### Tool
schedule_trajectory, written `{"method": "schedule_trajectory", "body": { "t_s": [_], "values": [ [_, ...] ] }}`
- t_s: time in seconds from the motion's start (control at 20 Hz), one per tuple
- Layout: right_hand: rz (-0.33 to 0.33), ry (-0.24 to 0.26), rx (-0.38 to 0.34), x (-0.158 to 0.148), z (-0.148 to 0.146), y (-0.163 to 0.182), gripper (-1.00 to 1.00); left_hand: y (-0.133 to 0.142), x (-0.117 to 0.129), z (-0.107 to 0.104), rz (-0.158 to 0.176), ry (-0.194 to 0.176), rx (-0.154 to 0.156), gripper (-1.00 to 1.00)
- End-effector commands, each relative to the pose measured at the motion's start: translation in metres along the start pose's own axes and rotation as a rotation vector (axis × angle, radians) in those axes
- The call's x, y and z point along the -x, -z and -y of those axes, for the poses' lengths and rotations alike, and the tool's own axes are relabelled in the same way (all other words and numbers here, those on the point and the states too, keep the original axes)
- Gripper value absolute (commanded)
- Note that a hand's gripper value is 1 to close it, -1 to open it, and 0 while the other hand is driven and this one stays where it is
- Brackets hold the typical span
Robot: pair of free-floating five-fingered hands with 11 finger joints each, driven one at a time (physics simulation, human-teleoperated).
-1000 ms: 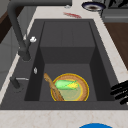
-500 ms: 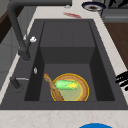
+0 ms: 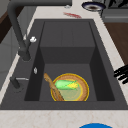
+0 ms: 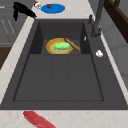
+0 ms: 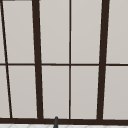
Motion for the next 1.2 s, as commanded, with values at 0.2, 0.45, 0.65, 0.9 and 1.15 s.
{"method": "schedule_trajectory", "body": {
  "t_s": [0.2,0.45,0.65,0.9,1.15],
  "values": [
    [0.000,0.000,0.000,0.000,0.000,0.000,0.00,0.000,0.000,0.000,-0.001,0.010,-0.001,-1.00],
    [-0.002,0.005,-0.006,-0.002,0.001,0.004,-1.00,0.000,0.000,0.000,0.006,0.010,0.012,0.00],
    [-0.003,-0.004,-0.023,-0.003,0.003,0.009,-1.00,0.000,0.000,0.000,0.001,0.026,0.003,0.00],
    [0.015,-0.002,0.012,-0.001,0.002,0.005,-1.00,0.000,0.001,0.000,-0.003,0.037,-0.002,0.00],
    [0.067,-0.059,0.025,-0.011,0.002,0.008,-1.00,0.001,0.001,0.000,-0.005,0.044,-0.006,0.00]
  ]
}}
